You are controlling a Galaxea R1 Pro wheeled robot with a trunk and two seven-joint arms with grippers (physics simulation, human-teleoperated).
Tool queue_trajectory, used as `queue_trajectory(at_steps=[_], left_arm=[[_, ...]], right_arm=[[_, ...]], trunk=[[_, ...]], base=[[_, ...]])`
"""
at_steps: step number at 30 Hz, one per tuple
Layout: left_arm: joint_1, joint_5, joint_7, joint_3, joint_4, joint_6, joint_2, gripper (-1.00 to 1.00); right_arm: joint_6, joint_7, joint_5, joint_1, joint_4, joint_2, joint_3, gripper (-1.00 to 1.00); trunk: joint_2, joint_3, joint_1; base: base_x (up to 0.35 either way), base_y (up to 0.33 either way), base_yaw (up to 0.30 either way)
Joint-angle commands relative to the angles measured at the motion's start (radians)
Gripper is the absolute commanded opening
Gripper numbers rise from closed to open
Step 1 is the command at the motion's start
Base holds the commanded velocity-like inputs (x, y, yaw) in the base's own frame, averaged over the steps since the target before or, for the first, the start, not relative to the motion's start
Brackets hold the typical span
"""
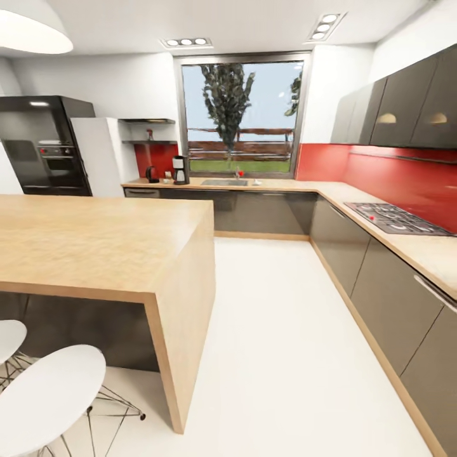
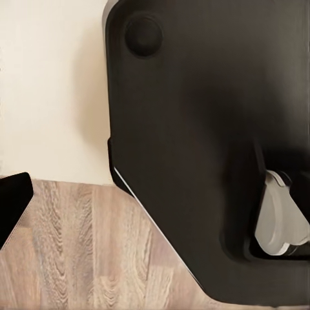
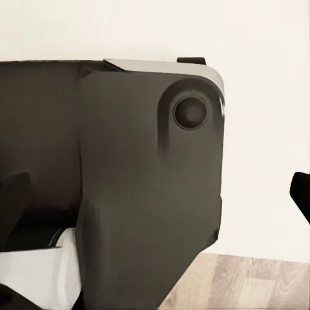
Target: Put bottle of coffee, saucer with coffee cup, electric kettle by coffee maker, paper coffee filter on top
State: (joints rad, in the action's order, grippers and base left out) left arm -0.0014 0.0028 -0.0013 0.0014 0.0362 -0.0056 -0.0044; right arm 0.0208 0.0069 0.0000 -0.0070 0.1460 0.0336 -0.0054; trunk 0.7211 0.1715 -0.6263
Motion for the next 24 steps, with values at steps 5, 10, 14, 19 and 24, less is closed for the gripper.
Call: queue_trajectory(at_steps=[5,10,14,19,24], left_arm=[[0.0,0.0,0.0,0.001,0.001,-0.001,0.0,1.0],[0.0,0.0,0.0,0.001,0.001,-0.001,0.0,1.0],[0.0,0.0,0.0,0.002,0.001,-0.001,0.0,1.0],[0.0,0.001,0.0,0.002,0.001,-0.001,0.0,1.0],[0.0,0.0,0.0,0.002,0.001,-0.001,0.0,1.0]], right_arm=[[0.002,0.001,0.0,-0.001,-0.001,0.0,-0.001,1.0],[0.002,0.001,0.0,-0.001,-0.002,0.0,-0.001,1.0],[0.002,0.001,0.0,-0.001,-0.002,0.0,-0.001,1.0],[0.002,0.002,0.0,-0.001,-0.002,0.0,-0.001,1.0],[0.002,0.002,0.0,-0.001,-0.002,0.0,-0.001,1.0]], trunk=[[-0.034,-0.01,0.019],[-0.069,-0.021,0.038],[-0.097,-0.03,0.054],[-0.132,-0.041,0.073],[-0.167,-0.052,0.092]], base=[[0.0,0.0,-0.264],[0.0,0.0,-0.264],[0.0,0.0,-0.264],[0.0,0.0,-0.265],[0.0,0.0,-0.265]])
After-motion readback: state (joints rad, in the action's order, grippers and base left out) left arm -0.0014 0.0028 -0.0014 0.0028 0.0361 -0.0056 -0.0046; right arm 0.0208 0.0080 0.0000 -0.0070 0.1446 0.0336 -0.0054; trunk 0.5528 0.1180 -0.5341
